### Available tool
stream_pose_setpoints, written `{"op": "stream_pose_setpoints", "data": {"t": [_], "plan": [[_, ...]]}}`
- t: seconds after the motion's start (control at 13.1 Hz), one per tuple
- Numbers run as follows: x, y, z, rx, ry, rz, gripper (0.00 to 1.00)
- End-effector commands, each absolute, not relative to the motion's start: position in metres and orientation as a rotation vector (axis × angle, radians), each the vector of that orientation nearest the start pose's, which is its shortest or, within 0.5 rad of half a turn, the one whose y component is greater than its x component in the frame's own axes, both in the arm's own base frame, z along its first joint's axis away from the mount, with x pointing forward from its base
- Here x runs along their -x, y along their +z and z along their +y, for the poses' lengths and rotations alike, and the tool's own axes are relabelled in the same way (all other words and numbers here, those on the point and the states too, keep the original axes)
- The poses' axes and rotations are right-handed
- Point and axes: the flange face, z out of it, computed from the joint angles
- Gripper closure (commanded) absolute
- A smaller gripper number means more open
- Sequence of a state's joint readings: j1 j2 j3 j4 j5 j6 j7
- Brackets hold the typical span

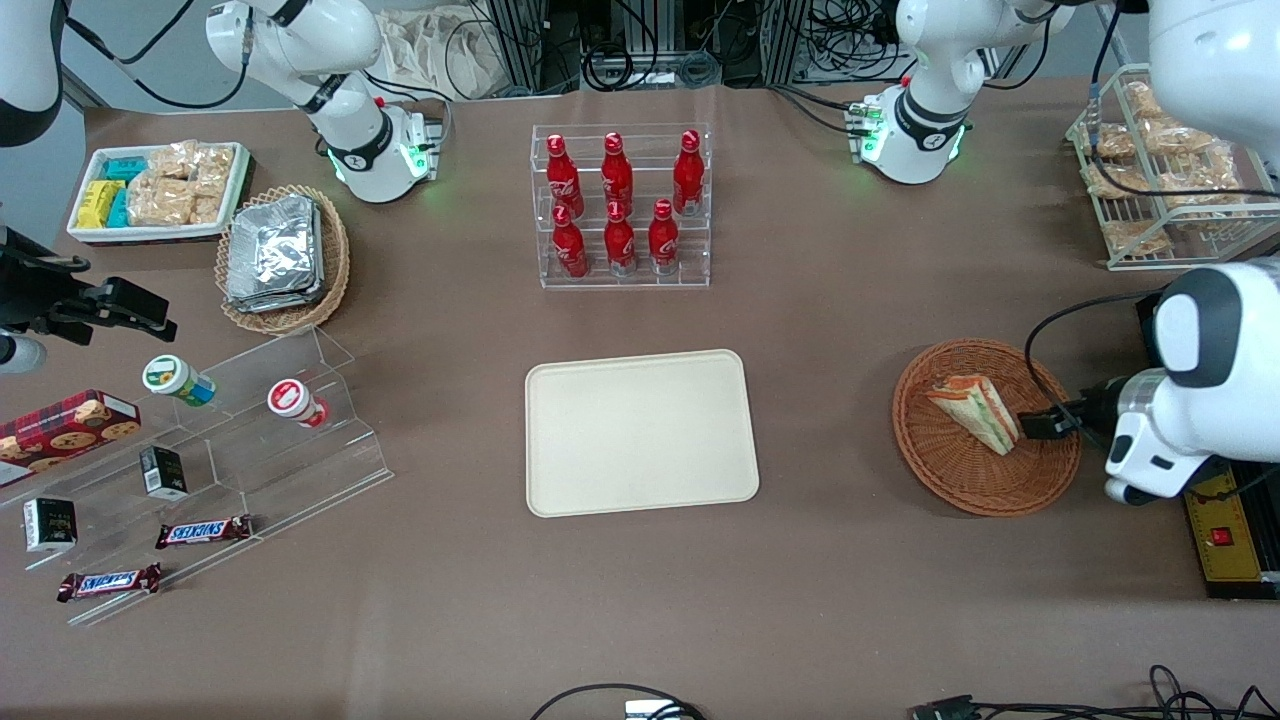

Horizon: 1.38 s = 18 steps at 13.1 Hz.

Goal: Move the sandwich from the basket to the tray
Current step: 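Lower the left gripper onto the wrapped sandwich in the wicker basket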

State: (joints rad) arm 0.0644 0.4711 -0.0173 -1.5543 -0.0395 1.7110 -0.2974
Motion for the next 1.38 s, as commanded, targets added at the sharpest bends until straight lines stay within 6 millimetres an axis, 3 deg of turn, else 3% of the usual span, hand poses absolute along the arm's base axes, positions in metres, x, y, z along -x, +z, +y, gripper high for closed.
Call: {"op": "stream_pose_setpoints", "data": {"t": [0.0,0.46,0.84,1.3], "plan": [[-0.648,0.341,0.028,3.071,0.521,-0.643,0.00],[-0.634,0.286,0.025,3.056,0.484,-0.719,0.00],[-0.621,0.255,0.023,3.059,0.453,-0.732,0.00],[-0.609,0.233,0.015,3.050,0.471,-0.767,0.00]]}}
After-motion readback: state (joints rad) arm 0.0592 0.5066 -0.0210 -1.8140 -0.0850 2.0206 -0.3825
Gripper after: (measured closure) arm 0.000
